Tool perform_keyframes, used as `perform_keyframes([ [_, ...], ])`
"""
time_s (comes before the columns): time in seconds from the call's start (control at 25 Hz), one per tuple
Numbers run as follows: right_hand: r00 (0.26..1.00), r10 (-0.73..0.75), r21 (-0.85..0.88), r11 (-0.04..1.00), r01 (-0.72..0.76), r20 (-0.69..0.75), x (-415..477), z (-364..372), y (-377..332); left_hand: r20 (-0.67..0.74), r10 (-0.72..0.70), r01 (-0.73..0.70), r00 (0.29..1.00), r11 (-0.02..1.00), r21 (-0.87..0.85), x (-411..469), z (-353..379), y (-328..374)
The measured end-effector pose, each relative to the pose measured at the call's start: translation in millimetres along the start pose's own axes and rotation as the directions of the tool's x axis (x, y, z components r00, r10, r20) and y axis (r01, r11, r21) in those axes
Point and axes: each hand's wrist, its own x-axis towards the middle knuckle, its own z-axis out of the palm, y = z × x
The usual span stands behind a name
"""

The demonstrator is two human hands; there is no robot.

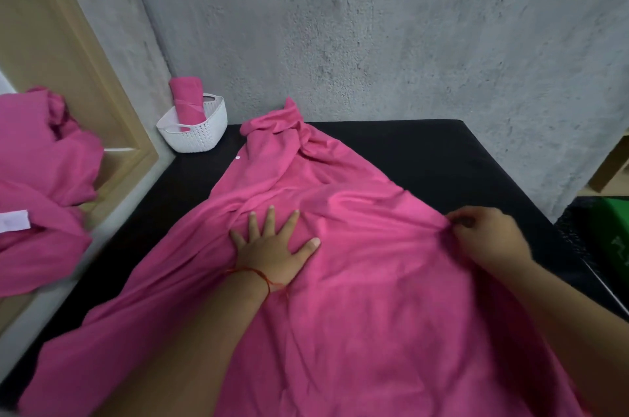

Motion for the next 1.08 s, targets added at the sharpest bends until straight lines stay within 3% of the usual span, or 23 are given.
perform_keyframes([
  [0.16, 0.993, 0.073, -0.129, 0.988, -0.085, -0.094, -20, -35, 51, 0.063, 0.152, -0.154, 0.986, 0.988, 0.031, 12, 1, 36],
  [0.32, 0.973, 0.122, -0.276, 0.945, -0.173, -0.194, -44, -50, 76, 0.107, 0.367, -0.371, 0.924, 0.928, 0.026, 3, 5, 80],
  [0.48, 0.955, -0.014, -0.226, 0.972, -0.056, -0.296, -43, -38, 62, 0.055, 0.467, -0.469, 0.883, 0.883, 0.032, -15, 14, 77],
  [0.64, 0.946, -0.279, -0.366, 0.908, 0.204, -0.165, -47, 9, 13, 0.05, 0.522, -0.523, 0.852, 0.852, 0.02, -41, 18, 66],
  [0.72, 0.956, -0.292, -0.408, 0.872, 0.27, 0.009, -57, 37, -5, 0.002, 0.557, -0.548, 0.83, 0.818, -0.173, -42, 3, 56],
  [0.8, 0.958, -0.265, -0.406, 0.868, 0.286, 0.108, -64, 54, -10, -0.212, 0.459, -0.501, 0.863, 0.717, -0.485, -21, -24, 36],
  [0.88, 0.957, -0.273, -0.395, 0.872, 0.288, 0.095, -62, 57, -8, -0.472, 0.178, -0.425, 0.863, 0.761, -0.49, 24, -49, 4],
  [0.92, 0.956, -0.28, -0.399, 0.87, 0.29, 0.083, -62, 57, -7, -0.514, 0.052, -0.327, 0.856, 0.826, -0.46, 50, -61, -15],
  [1.0, 0.958, -0.28, -0.4, 0.871, 0.284, 0.069, -62, 57, -5, -0.395, -0.143, -0.051, 0.907, 0.895, -0.442, 89, -76, -41],
  [1.08, 0.957, -0.284, -0.398, 0.873, 0.281, 0.053, -64, 59, -6, -0.174, -0.207, 0.136, 0.963, 0.927, -0.35, 111, -80, -47],
])
